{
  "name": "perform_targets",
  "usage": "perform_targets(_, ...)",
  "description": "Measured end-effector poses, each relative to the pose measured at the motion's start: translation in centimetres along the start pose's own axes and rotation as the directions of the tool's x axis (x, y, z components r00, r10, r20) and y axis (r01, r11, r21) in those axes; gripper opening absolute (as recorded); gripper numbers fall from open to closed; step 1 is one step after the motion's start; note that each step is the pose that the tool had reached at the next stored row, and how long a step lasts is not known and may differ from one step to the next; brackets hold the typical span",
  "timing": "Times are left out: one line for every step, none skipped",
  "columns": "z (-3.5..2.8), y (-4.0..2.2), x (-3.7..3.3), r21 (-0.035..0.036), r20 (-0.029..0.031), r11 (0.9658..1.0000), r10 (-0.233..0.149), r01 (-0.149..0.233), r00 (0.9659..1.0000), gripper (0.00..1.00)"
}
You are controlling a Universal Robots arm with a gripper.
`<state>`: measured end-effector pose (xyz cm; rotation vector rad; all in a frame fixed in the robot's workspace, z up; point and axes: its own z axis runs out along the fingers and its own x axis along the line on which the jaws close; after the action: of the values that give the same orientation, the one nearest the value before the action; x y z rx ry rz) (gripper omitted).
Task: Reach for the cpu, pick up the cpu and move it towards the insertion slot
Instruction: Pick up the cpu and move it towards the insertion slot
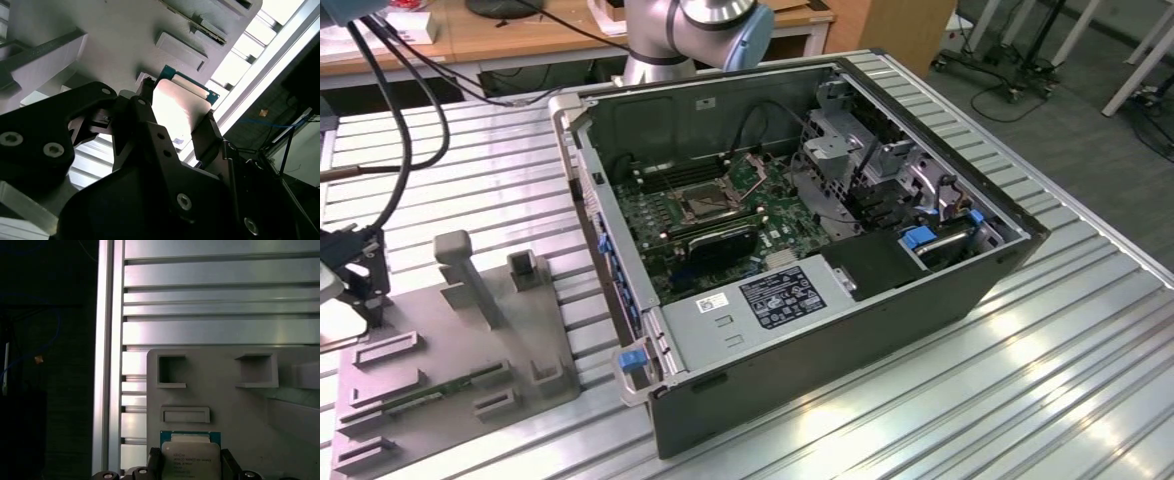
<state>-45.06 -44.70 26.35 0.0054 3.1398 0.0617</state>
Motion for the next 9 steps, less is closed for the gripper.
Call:
perform_targets(-0.02, 0.00, 0.00, 0.0001, -0.0001, 1.0000, 0.000, 0.000, 1.0000, 0.55)
perform_targets(-0.02, 0.00, -0.01, 0.0001, -0.0001, 1.0000, 0.000, 0.000, 1.0000, 0.55)
perform_targets(-0.03, 0.00, -0.03, 0.0002, -0.0002, 1.0000, 0.000, 0.000, 1.0000, 0.55)
perform_targets(-0.02, 0.00, -0.07, 0.0001, -0.0001, 1.0000, 0.000, 0.000, 1.0000, 0.55)
perform_targets(-0.02, 0.00, -0.12, 0.0001, -0.0001, 1.0000, 0.000, 0.000, 1.0000, 0.55)
perform_targets(-0.01, 0.00, -0.15, 0.0000, 0.0000, 1.0000, 0.000, 0.000, 1.0000, 0.55)
perform_targets(-0.02, 0.00, -0.20, 0.0000, -0.0001, 1.0000, 0.000, 0.000, 1.0000, 0.55)
perform_targets(-0.01, 0.00, -0.23, 0.0000, 0.0000, 1.0000, 0.000, 0.000, 1.0000, 0.55)
perform_targets(-0.01, 0.00, -0.23, 0.0000, 0.0000, 1.0000, 0.000, 0.000, 1.0000, 0.55)
